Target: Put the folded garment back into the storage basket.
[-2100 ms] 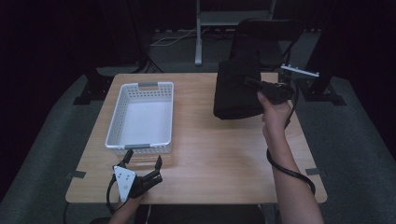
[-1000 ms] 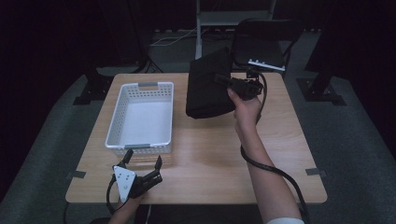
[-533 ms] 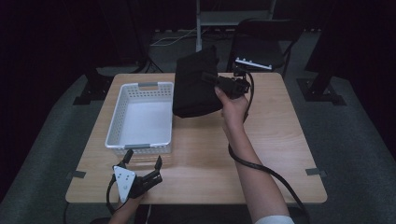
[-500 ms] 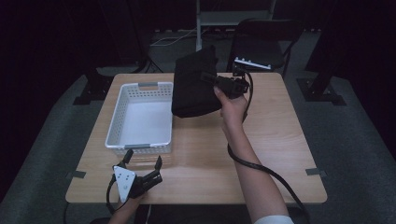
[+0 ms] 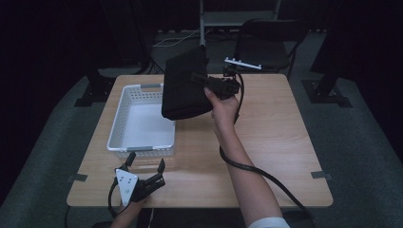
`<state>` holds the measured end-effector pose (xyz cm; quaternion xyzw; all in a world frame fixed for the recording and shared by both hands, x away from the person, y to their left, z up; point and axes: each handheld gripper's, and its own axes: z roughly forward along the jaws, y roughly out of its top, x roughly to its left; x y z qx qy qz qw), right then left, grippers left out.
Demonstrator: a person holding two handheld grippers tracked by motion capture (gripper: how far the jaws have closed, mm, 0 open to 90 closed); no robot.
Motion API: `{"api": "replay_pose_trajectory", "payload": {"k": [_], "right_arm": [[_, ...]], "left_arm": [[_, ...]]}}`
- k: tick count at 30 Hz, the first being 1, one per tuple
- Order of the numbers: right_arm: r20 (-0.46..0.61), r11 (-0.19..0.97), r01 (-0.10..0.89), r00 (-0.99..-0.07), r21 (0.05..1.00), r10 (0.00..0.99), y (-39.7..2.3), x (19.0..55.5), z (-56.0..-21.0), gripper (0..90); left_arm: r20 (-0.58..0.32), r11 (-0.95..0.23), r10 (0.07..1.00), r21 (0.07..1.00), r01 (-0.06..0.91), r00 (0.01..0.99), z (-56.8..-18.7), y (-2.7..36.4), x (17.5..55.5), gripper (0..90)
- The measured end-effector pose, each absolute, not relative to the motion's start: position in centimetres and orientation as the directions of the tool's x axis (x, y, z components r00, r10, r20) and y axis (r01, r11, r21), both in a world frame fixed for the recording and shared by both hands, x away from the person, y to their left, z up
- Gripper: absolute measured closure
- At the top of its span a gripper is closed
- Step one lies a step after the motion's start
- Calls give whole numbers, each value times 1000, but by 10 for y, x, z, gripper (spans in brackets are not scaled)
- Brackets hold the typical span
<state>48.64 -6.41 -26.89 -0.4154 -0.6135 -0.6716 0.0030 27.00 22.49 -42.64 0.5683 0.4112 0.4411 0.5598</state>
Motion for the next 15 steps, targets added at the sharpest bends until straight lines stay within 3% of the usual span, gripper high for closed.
{"api": "replay_pose_trajectory", "payload": {"k": [15], "right_arm": [[550, -218, 514, -682, 829, 482, -26, 487, -264, 720]], "left_arm": [[42, -37, 959, 999, -23, 279, -426, 225, 270, 43]]}}
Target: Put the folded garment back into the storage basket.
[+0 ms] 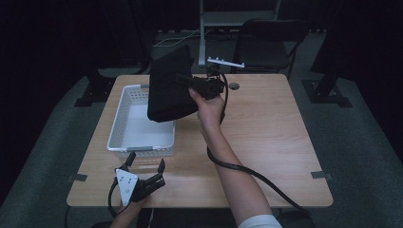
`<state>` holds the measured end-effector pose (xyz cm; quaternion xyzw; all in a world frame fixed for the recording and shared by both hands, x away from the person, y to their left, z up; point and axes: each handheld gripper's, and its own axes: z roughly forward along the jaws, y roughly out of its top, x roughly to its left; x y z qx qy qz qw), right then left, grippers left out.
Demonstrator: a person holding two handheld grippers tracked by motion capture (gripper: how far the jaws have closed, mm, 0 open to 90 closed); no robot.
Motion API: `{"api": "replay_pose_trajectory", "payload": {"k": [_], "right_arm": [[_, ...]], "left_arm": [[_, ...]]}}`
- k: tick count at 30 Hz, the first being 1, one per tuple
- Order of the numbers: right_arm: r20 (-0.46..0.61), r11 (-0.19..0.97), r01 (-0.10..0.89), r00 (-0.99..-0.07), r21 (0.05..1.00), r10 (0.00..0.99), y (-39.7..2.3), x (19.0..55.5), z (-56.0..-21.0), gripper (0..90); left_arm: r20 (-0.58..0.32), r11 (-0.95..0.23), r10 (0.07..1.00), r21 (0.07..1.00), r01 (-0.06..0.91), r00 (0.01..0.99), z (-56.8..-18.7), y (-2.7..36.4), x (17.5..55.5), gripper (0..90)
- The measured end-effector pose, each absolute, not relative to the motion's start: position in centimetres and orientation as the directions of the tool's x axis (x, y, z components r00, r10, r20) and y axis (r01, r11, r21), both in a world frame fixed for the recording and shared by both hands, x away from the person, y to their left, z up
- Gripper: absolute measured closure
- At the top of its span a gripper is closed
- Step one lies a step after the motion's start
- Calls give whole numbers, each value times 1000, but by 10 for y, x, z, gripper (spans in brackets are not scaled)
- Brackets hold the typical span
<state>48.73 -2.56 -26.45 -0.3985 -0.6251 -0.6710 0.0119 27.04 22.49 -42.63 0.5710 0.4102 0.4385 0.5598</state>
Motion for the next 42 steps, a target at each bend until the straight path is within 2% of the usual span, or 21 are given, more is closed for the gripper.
{"api": "replay_pose_trajectory", "payload": {"k": [42], "right_arm": [[577, -178, 559, -704, 810, 415, 60, 494, -276, 719]], "left_arm": [[38, -31, 955, 999, -30, 293, -426, 226, 270, 43]]}}
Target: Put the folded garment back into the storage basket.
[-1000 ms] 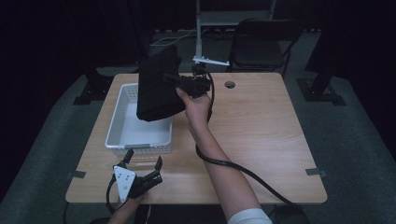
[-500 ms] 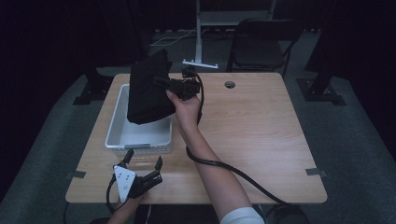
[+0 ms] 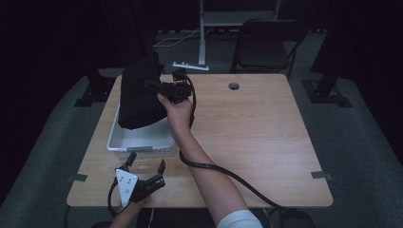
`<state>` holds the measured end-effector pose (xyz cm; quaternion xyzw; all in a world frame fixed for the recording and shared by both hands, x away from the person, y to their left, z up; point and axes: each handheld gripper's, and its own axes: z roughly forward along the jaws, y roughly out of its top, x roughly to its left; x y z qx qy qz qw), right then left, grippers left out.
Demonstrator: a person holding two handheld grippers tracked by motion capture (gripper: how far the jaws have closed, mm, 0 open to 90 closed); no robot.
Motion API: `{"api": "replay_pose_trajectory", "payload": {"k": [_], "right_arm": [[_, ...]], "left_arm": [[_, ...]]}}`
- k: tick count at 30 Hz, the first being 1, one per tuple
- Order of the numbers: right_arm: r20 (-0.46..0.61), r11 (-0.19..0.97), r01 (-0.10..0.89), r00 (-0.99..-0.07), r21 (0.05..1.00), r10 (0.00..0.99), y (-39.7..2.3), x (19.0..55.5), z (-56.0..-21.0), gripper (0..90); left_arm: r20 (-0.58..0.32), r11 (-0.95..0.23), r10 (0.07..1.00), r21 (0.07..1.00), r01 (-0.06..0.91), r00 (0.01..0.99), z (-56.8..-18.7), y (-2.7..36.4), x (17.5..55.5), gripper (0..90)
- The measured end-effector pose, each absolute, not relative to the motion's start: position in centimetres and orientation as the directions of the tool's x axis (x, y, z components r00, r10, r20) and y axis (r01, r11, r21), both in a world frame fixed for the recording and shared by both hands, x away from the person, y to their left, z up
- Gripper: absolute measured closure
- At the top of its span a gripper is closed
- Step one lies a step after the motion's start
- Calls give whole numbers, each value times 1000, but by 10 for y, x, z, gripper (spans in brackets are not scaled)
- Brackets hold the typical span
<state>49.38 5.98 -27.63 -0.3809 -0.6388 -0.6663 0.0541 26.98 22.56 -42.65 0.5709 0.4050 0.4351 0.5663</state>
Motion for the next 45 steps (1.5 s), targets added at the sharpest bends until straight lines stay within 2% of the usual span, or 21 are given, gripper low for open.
{"api": "replay_pose_trajectory", "payload": {"k": [10, 24, 45], "right_arm": [[562, -156, 550, -726, 820, 396, 78, 490, -268, 718], [585, -177, 565, -716, 806, 381, 78, 490, -272, 718], [619, -135, 633, -652, 762, 438, 88, 500, -317, 717]], "left_arm": [[37, -29, 955, 999, -31, 293, -426, 226, 270, 43], [38, -30, 956, 999, -32, 290, -427, 226, 270, 43], [34, -27, 955, 999, -30, 294, -427, 226, 270, 43]]}}
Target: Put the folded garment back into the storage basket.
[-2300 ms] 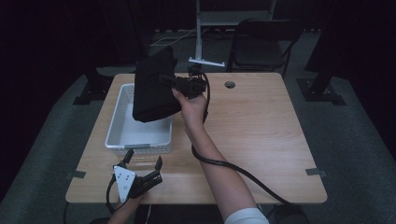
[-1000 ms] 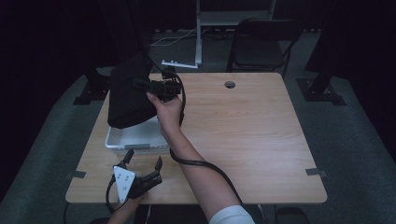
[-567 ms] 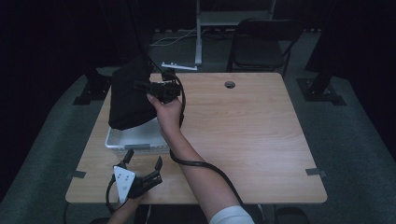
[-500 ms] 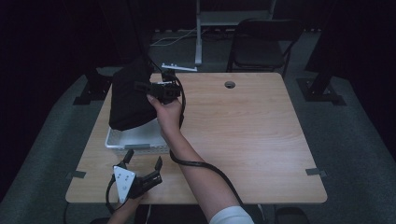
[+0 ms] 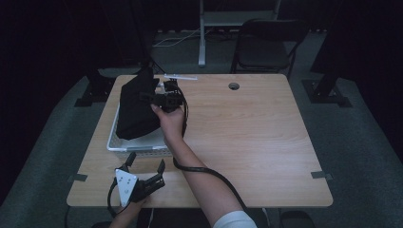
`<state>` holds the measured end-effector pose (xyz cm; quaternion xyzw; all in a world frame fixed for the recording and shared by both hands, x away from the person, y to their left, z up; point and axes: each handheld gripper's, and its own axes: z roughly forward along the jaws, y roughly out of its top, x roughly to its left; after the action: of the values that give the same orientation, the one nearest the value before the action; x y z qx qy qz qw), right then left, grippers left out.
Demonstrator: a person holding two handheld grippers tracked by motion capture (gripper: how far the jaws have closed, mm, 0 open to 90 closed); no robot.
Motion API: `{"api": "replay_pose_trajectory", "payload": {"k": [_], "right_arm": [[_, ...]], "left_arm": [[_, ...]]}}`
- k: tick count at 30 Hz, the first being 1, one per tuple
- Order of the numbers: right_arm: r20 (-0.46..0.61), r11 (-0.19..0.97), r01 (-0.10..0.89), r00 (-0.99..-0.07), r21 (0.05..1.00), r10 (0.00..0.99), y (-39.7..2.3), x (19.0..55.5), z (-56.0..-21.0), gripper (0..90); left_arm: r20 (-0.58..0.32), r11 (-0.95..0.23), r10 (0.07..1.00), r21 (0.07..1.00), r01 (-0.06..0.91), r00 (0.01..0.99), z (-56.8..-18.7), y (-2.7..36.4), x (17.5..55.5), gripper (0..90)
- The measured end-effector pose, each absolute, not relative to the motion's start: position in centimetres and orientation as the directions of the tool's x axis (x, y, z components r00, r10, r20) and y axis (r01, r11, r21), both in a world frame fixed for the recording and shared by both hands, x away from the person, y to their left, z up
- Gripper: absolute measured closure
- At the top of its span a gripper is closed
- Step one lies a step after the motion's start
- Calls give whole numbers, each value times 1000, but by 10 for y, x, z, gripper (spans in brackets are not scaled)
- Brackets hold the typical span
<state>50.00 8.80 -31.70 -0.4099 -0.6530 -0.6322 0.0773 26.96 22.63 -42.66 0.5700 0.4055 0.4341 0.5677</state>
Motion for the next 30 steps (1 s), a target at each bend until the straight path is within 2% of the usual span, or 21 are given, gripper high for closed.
{"api": "replay_pose_trajectory", "payload": {"k": [16, 26, 30], "right_arm": [[609, -58, 674, -623, 736, 492, 106, 503, -341, 717], [556, 47, 690, -620, 722, 553, 120, 507, -342, 708], [510, 126, 705, -613, 698, 604, 128, 506, -343, 660]], "left_arm": [[32, -24, 954, 999, -31, 298, -427, 227, 269, 43], [29, -21, 954, 999, -30, 299, -427, 227, 270, 43], [30, -21, 954, 999, -31, 300, -427, 227, 269, 43]]}}
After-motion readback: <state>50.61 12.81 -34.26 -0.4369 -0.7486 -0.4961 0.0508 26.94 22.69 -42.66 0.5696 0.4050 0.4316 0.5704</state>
